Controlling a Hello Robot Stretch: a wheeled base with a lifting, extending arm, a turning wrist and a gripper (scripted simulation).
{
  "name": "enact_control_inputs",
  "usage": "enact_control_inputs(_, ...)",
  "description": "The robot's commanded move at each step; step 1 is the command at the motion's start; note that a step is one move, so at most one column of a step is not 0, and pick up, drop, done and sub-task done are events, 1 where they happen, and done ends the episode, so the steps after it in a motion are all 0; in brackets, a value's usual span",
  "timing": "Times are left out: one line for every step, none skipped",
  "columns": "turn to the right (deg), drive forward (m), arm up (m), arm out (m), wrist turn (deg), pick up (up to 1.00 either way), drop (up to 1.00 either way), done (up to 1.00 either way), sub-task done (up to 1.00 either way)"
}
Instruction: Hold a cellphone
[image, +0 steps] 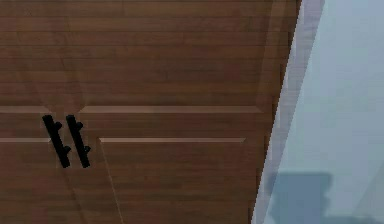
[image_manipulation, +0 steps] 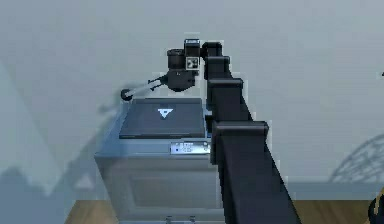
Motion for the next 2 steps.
enact_control_inputs(0.0,0.00,0.00,0.00,45.0,0.00,0.00,0.00,0.00)
enact_control_inputs(0.0,0.00,0.00,0.00,27.0,0.00,0.00,0.00,0.00)
